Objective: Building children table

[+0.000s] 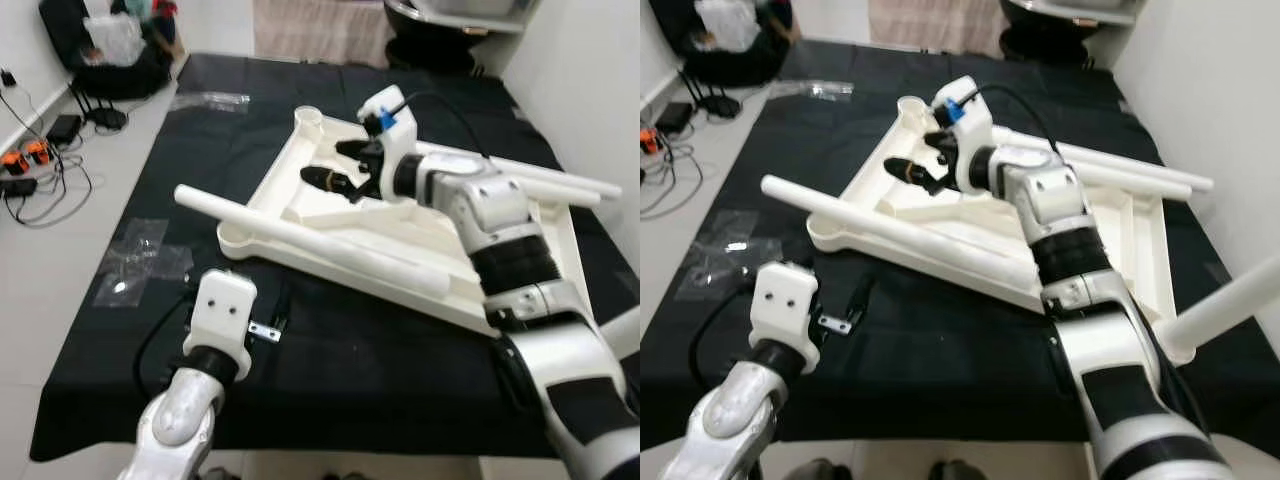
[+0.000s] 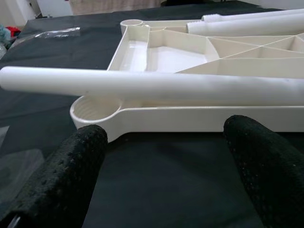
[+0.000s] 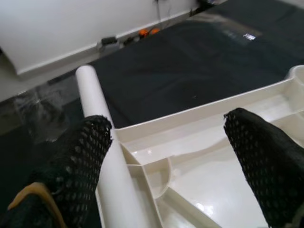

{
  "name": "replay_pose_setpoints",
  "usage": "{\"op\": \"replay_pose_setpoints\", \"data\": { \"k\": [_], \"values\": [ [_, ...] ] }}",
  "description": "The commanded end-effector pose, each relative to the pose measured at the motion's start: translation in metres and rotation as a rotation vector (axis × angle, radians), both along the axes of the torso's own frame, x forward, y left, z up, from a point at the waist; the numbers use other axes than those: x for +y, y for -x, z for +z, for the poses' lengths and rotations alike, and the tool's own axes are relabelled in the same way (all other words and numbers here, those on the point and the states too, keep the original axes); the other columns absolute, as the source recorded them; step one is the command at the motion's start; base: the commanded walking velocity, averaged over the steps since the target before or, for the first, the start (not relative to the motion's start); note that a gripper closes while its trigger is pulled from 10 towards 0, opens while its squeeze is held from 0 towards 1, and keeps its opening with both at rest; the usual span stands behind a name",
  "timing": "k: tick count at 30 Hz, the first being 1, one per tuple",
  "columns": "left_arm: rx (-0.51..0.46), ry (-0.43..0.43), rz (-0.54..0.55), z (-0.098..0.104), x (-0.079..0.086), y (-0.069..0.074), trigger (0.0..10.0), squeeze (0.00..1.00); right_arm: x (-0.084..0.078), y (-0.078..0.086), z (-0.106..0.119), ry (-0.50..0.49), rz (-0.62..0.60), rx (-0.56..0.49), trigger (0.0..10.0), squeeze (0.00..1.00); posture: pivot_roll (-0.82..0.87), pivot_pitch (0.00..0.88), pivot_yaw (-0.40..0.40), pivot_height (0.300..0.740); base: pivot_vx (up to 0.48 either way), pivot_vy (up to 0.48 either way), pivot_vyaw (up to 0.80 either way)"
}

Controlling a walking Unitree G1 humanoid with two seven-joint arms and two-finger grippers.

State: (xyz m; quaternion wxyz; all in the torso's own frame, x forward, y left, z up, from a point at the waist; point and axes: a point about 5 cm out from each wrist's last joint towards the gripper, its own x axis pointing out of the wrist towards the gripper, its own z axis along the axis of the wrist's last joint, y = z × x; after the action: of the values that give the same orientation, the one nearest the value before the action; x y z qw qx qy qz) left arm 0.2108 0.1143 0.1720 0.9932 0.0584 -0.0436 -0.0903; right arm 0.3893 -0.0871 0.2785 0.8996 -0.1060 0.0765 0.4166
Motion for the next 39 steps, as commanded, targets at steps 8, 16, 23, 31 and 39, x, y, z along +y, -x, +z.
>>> {"op": "replay_pose_setpoints", "data": {
  "k": [8, 16, 23, 31, 39],
  "values": [
    [0.025, 0.011, 0.021, 0.000, -0.001, 0.009, 10.0, 0.00, 0.026, -0.007, -0.016, 0.195, 0.050, 0.094, 10.0, 0.00, 0.03, 0.184, -0.181, 0.740, 0.000, 0.000, 0.00],
    [0.040, 0.016, 0.018, -0.002, -0.003, 0.012, 10.0, 0.00, 0.038, -0.006, -0.023, 0.285, 0.110, 0.126, 10.0, 0.00, 0.02, 0.189, -0.186, 0.740, 0.000, 0.000, 0.00],
    [0.044, 0.017, 0.017, -0.002, -0.004, 0.012, 10.0, 0.00, 0.047, -0.004, -0.025, 0.329, 0.173, 0.145, 10.0, 0.00, 0.02, 0.196, -0.189, 0.740, 0.000, 0.000, 0.00],
    [0.041, 0.020, 0.014, -0.002, -0.007, 0.011, 10.0, 0.00, 0.059, -0.002, -0.026, 0.389, 0.224, 0.124, 10.0, 0.00, 0.00, 0.196, -0.194, 0.740, 0.000, 0.000, 0.00],
    [0.040, 0.022, 0.015, -0.001, -0.008, 0.011, 10.0, 0.00, 0.063, -0.001, -0.028, 0.413, 0.240, 0.116, 10.0, 0.00, 0.00, 0.194, -0.198, 0.740, 0.000, 0.000, 0.00]
  ]
}}
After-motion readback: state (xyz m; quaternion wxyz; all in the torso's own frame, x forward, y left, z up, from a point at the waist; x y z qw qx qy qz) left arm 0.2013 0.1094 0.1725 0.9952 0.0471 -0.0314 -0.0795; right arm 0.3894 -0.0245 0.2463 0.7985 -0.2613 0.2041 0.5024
